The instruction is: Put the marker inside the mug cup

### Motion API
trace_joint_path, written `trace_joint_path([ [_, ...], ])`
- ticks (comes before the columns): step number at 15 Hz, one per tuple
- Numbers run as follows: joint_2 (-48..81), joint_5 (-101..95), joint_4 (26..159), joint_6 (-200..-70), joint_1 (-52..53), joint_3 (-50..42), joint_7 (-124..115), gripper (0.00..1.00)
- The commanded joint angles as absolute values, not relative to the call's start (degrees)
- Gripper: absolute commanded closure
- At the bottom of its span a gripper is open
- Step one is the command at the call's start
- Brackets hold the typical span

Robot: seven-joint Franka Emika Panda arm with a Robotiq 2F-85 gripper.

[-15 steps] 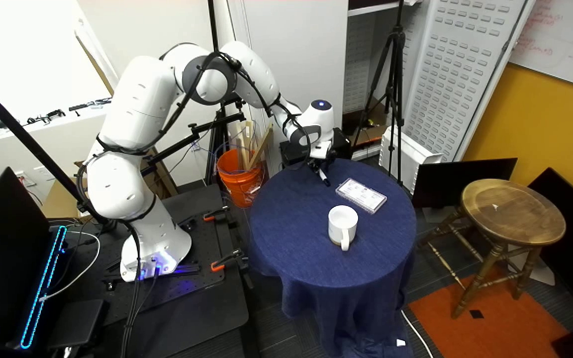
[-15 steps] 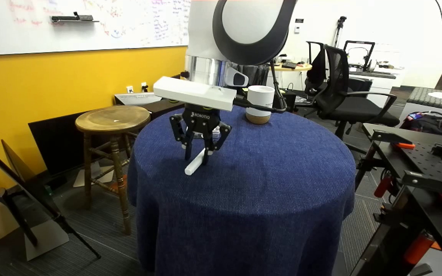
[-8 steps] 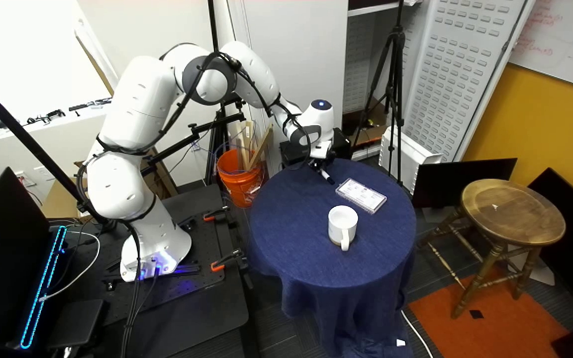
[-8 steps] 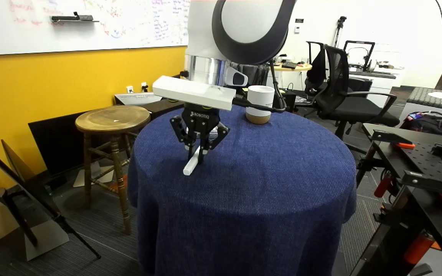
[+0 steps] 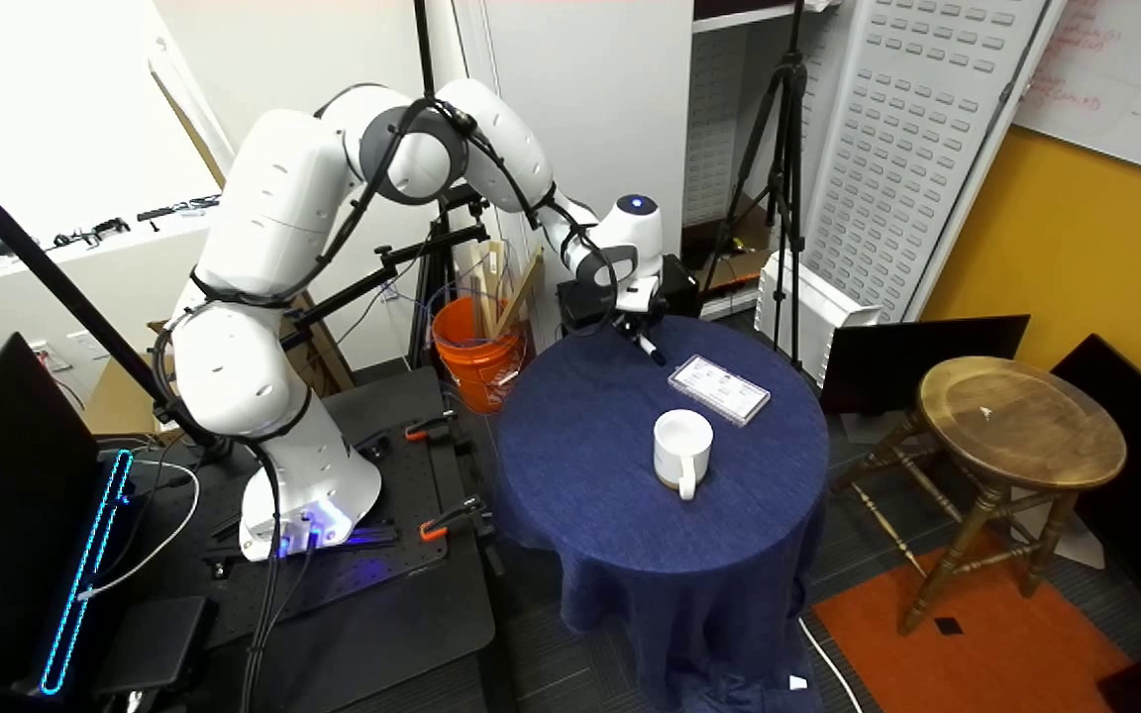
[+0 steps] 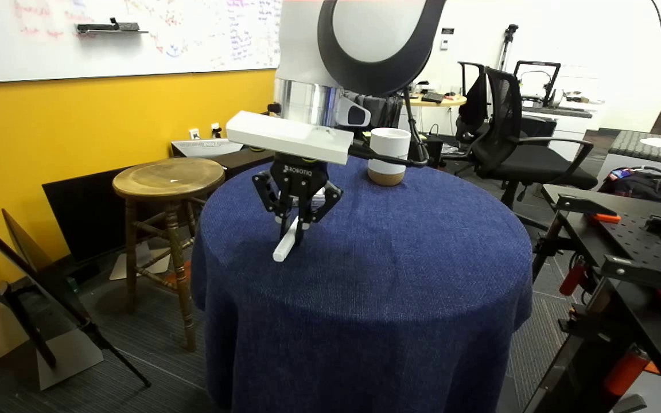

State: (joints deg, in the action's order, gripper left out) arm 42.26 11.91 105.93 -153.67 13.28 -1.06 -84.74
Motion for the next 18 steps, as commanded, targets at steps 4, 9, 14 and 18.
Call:
trace_joint_path([
  [4, 36.3, 10.3, 110.8, -154.1, 16.6, -4.4, -87.3, 0.95],
  [9, 31.4, 6.0, 114.7, -154.6, 19.9, -8.8, -91.0, 0.95],
  [14, 26.6, -3.0, 118.1, -153.8, 23.2, -13.1, -99.0, 0.95],
  [18, 22.4, -12.5, 120.4, -151.5, 25.9, -16.2, -107.7, 0.95],
])
